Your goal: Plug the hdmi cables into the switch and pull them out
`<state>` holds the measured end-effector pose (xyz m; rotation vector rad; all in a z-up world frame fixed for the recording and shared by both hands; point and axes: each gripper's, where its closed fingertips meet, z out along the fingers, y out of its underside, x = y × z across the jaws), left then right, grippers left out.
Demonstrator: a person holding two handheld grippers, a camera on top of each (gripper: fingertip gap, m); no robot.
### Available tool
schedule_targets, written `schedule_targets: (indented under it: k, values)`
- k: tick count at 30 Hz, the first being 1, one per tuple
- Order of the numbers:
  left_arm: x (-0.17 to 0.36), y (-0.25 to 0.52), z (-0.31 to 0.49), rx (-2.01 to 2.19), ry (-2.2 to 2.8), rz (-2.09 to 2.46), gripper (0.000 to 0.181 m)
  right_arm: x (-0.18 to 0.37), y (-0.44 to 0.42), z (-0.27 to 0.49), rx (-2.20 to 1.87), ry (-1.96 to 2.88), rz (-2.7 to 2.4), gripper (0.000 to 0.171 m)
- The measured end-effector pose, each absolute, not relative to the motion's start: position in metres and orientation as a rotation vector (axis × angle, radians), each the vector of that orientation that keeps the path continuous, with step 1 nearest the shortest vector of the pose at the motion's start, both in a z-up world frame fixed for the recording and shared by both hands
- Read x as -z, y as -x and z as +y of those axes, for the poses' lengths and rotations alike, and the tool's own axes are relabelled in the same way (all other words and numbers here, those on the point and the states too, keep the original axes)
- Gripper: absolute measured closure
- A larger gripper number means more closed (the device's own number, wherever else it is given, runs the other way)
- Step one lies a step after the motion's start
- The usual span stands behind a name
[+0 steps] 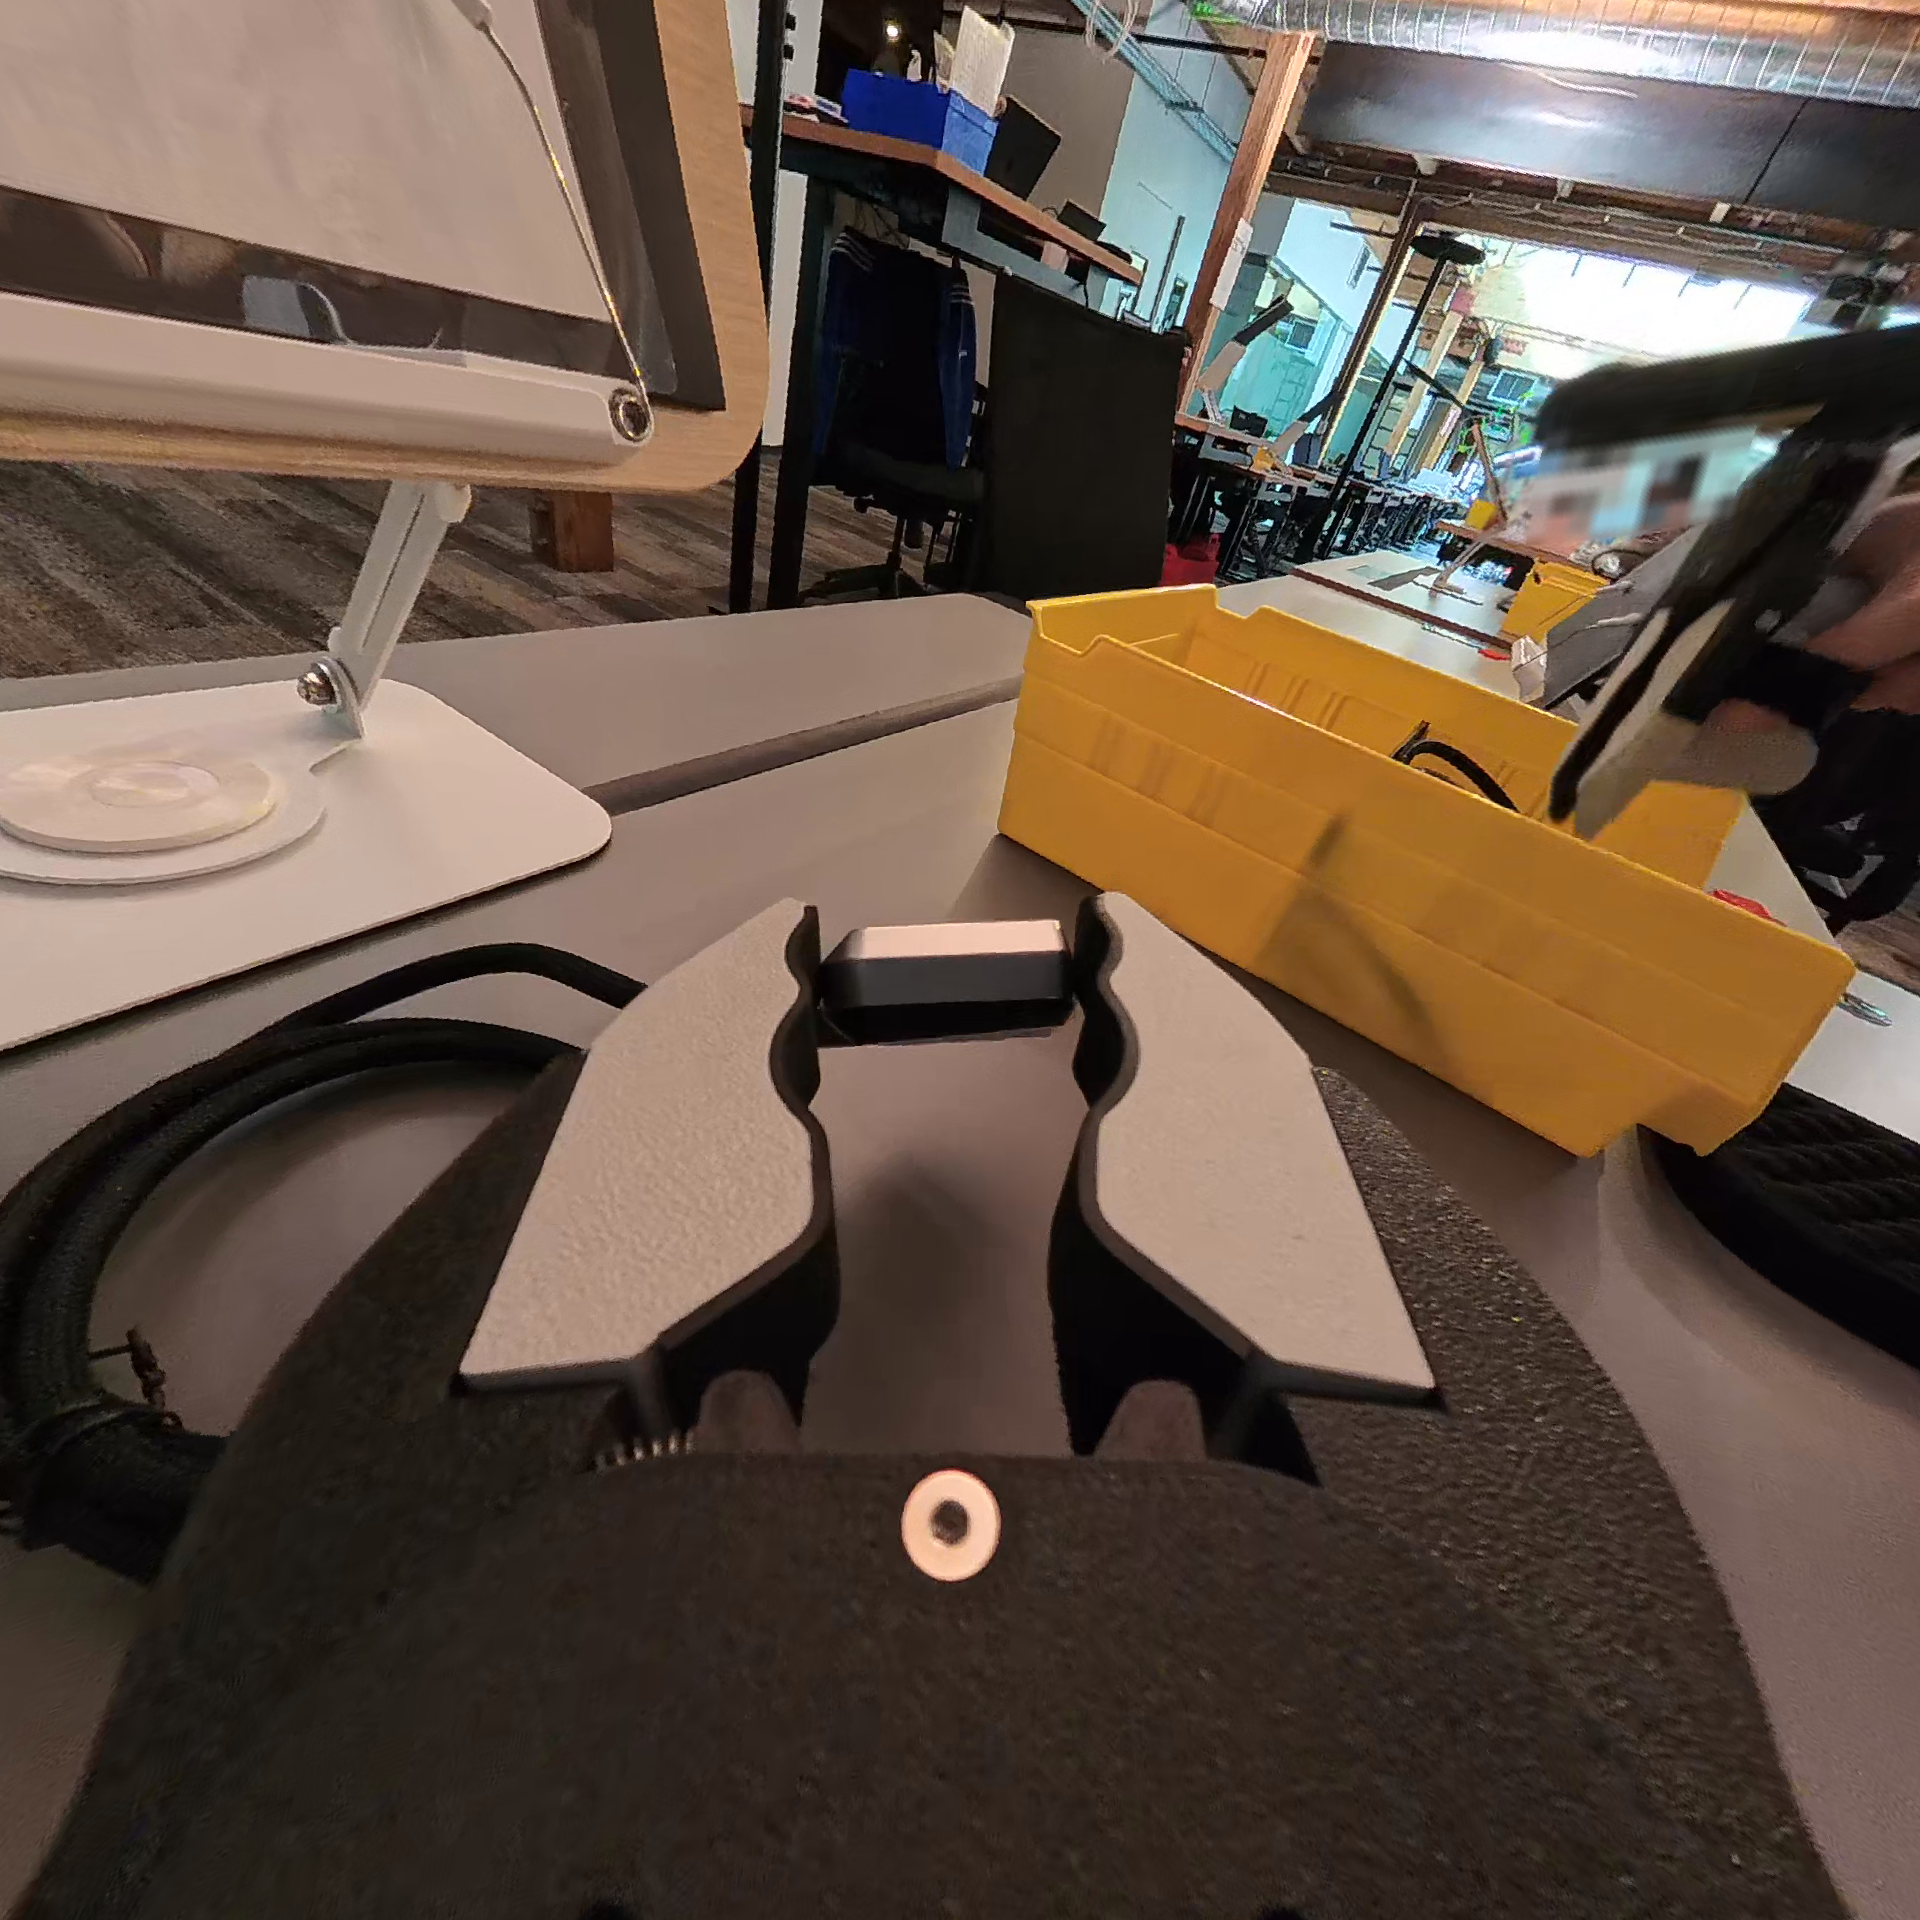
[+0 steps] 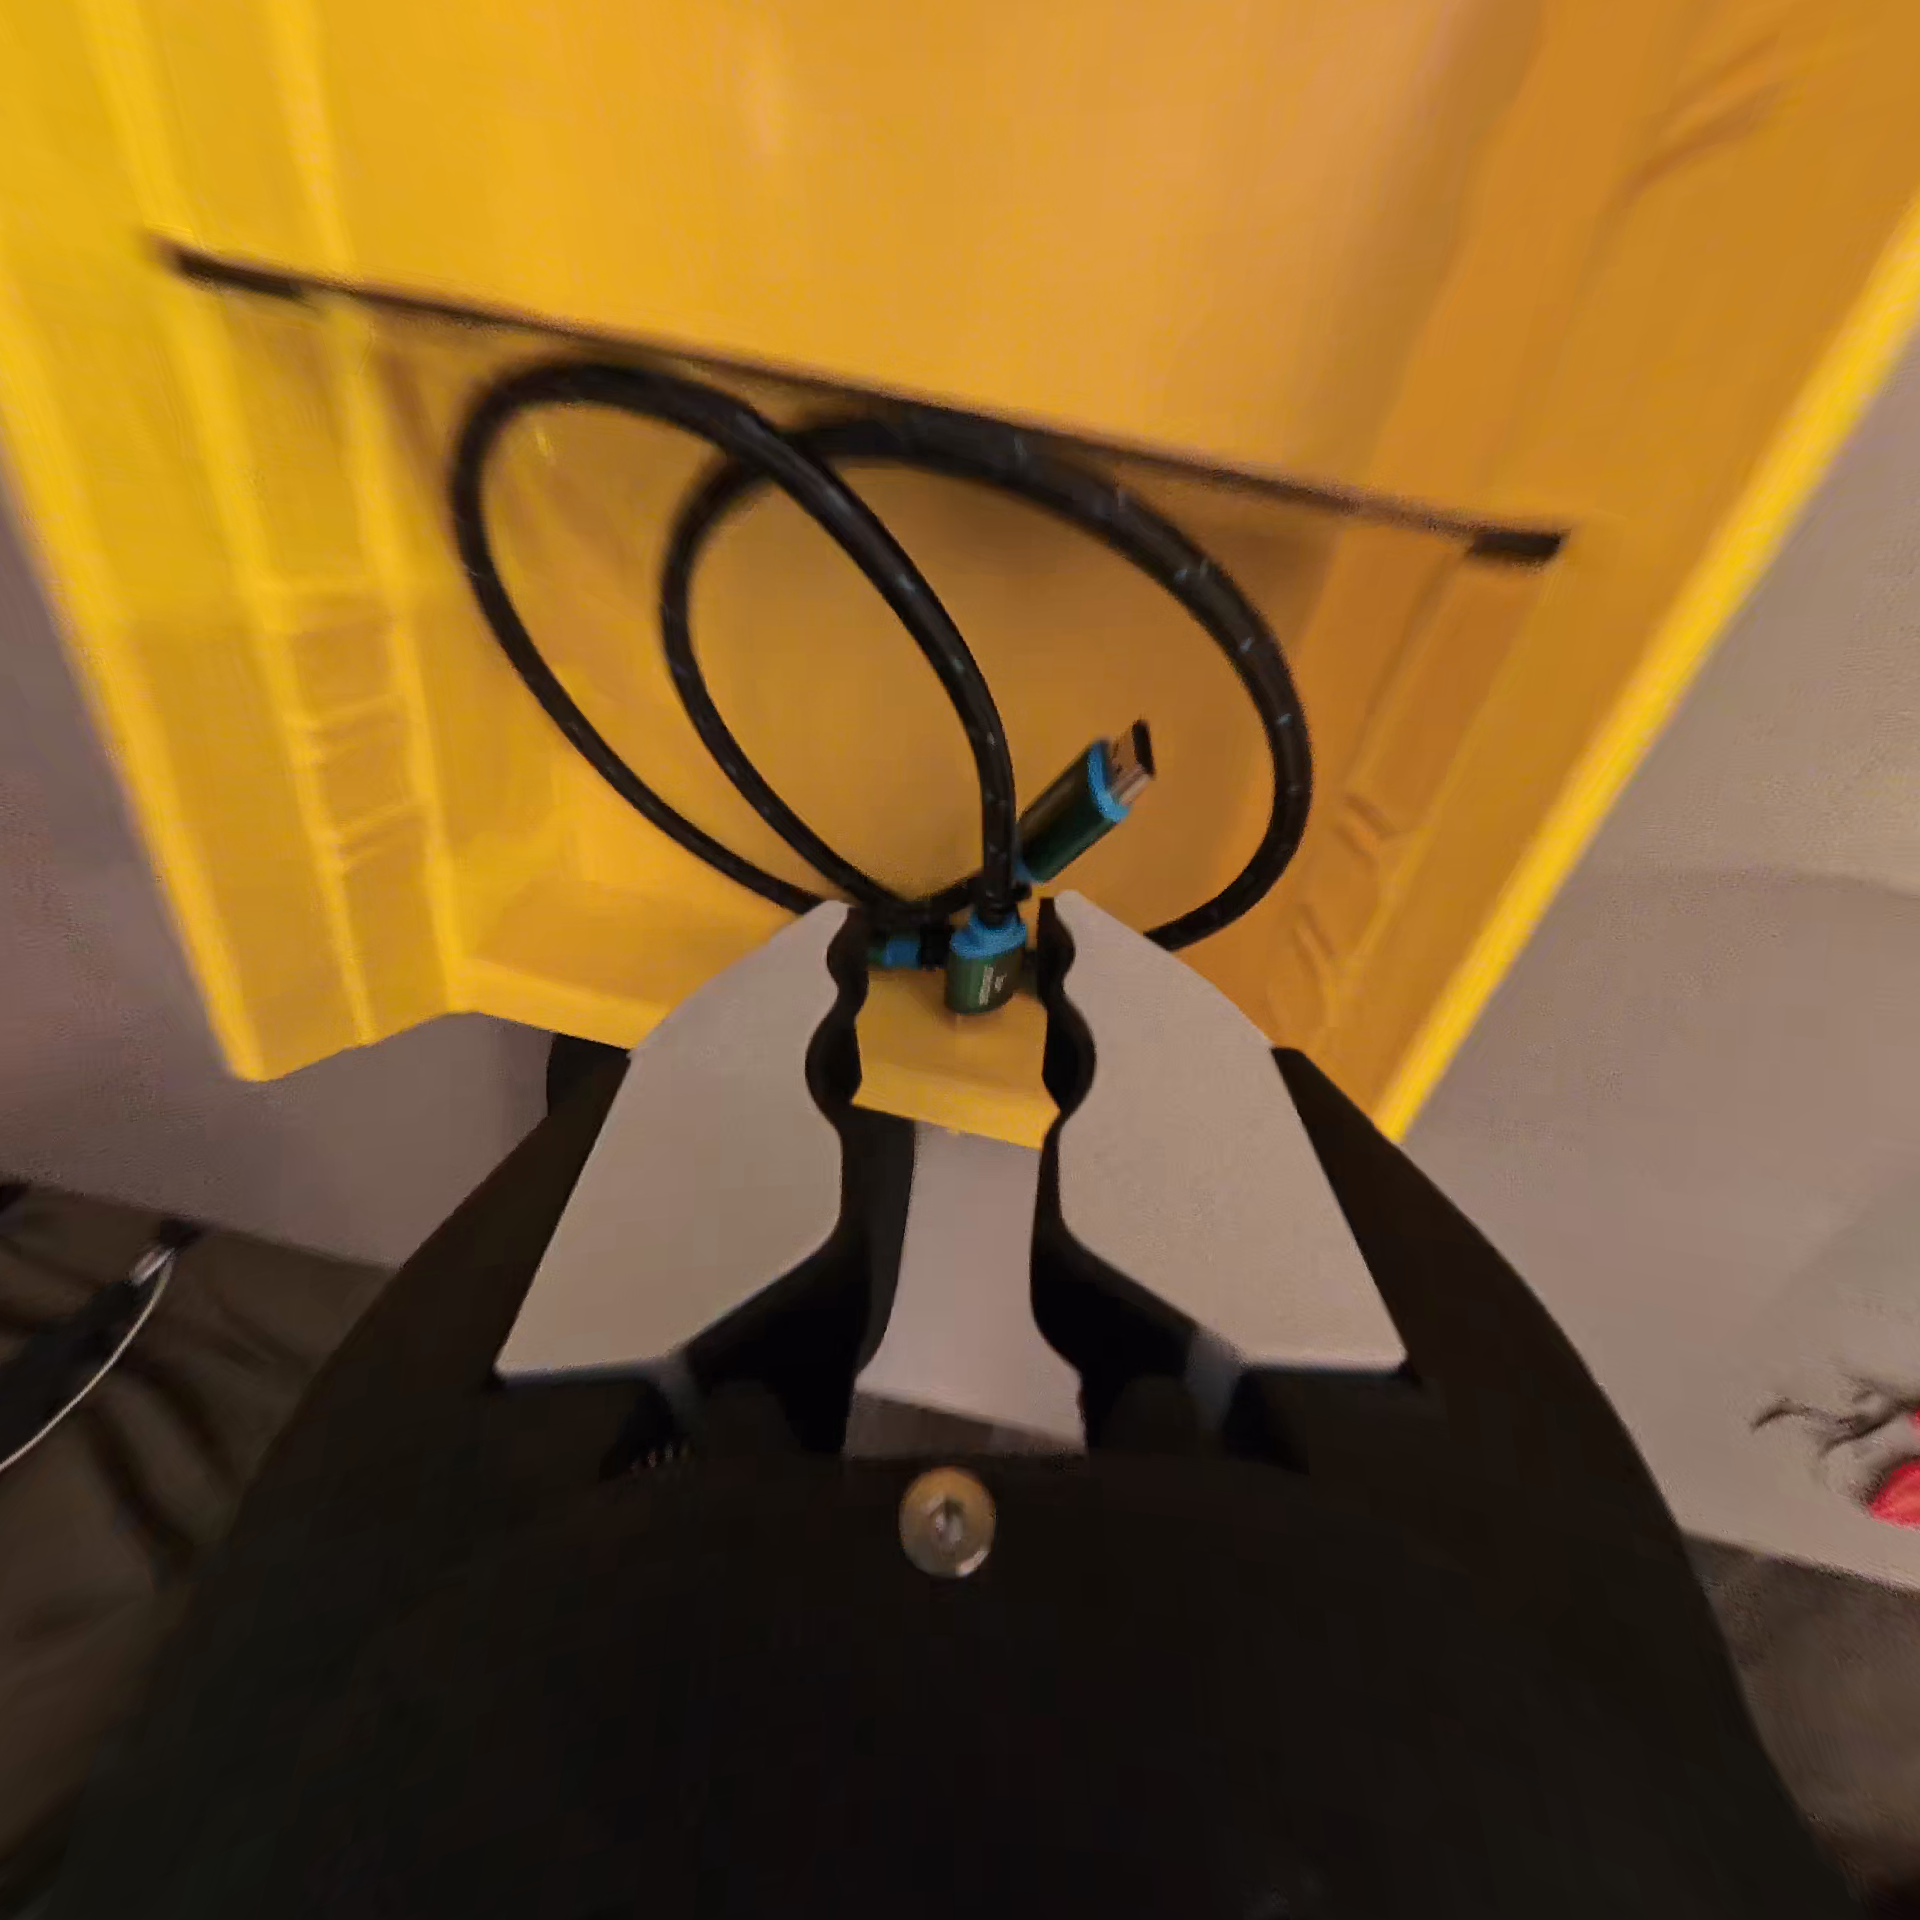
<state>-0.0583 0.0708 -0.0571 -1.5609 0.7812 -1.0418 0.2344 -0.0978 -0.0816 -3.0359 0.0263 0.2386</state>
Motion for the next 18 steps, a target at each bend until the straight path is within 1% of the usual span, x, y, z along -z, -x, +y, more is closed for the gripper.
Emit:
schedule_targets:
  k: [3,5,7,9,11,13,15,17,18]
  values:
    - [0.055,0.057,0.071,1.057,1.565,0.780,0.135,0.016,-0.208,-0.050,-0.044,2.598,-0.213,0.133]
    - [0.053,0.057,0.071,1.071,1.578,0.770,0.135,-0.031,-0.149,-0.020,0.052,2.174,-0.509,0.130]
    - [0.050,0.057,0.069,1.097,1.580,0.765,0.135,-0.053,-0.072,-0.017,0.127,1.787,-0.794,0.126]
    - [0.045,0.057,0.065,1.137,1.572,0.751,0.135,-0.038,-0.005,-0.020,0.221,1.558,-1.013,0.123]
    - [0.039,0.057,0.063,1.173,1.559,0.741,0.135,-0.001,0.038,-0.012,0.285,1.538,-1.122,0.119]
    - [0.035,0.058,0.061,1.201,1.547,0.732,0.135,0.025,0.053,0.007,0.325,1.569,-1.108,0.114]
    - [0.030,0.059,0.060,1.240,1.532,0.723,0.135,0.035,0.049,0.028,0.336,1.590,-1.032,0.114]
    - [0.023,0.059,0.056,1.317,1.494,0.711,0.135,0.045,0.047,0.043,0.273,1.649,-0.982,0.118]
    - [0.018,0.059,0.053,1.373,1.471,0.704,0.135,0.051,0.046,0.047,0.243,1.683,-0.985,0.124]
